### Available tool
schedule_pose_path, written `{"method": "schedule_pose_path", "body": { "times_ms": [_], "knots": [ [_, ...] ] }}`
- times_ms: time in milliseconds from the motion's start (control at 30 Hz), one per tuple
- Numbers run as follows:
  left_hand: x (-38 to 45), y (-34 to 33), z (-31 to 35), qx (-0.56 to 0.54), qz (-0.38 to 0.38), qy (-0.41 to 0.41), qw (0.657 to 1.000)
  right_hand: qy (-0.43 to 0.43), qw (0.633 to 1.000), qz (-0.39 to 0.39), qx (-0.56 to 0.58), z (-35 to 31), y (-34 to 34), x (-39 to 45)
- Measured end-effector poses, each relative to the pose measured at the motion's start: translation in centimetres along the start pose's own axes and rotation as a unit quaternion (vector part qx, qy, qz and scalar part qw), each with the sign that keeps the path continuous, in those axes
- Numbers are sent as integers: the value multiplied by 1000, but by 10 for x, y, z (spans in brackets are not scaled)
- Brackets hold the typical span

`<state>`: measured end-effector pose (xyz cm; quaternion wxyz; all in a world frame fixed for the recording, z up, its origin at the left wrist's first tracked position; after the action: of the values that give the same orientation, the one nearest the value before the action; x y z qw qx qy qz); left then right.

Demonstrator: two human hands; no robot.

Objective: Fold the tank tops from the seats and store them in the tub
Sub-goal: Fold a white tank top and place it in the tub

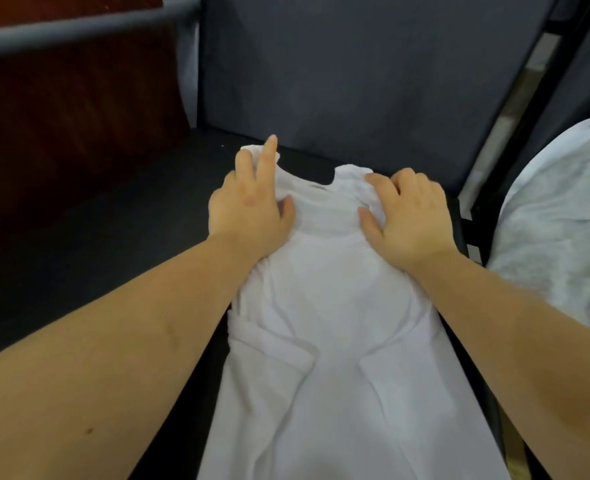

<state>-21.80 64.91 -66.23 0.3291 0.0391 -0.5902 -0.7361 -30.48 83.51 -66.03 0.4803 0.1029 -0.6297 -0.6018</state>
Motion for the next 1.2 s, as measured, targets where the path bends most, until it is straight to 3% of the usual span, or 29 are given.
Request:
{"method": "schedule_pose_path", "body": {
  "times_ms": [67, 233, 400, 567, 667, 800, 867, 933, 1000, 1100, 1200],
  "knots": [
    [1, 1, -3, -33, 11, 21, 999, 5, 1000, 19, 21, -3, 3, 1],
    [2, 3, -3, -18, 26, 8, 999, -47, 988, -107, 102, -1, -7, -1],
    [-3, 15, -2, -80, 79, 4, 994, -84, 976, -127, 153, 0, -4, -2],
    [-8, 1, 5, 26, -151, -37, 988, -60, 971, -183, 142, -6, 7, -11],
    [-21, 9, 9, 91, -238, -38, 966, -63, 959, -243, 131, -10, 23, -19],
    [-57, 32, 12, -6, -351, 48, 935, -56, 920, -368, 122, -30, 51, -50],
    [-86, 49, 17, 78, -363, -3, 928, -29, 939, -334, 78, -46, 69, -68],
    [-115, 71, 22, 134, -294, -49, 945, -9, 965, -260, 43, -62, 89, -83],
    [-135, 87, 23, 108, -222, -45, 968, -11, 967, -243, 72, -78, 102, -99],
    [-154, 98, 16, 52, -249, 0, 967, -67, 949, -267, 157, -91, 115, -123],
    [-166, 105, 12, 76, -277, -9, 958, -67, 950, -265, 149, -96, 128, -136]
  ]
}}
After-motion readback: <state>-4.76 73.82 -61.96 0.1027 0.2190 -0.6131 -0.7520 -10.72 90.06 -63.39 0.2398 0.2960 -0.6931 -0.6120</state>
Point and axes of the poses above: each hand's wrist, its own x-axis towards the middle knuckle, its own y-axis out of the back of the hand, z = x × y, the point moved 5 cm from there along x, towards the middle knuckle, and after that the axes turned 8 degrees about y, right-handed, at the moved point
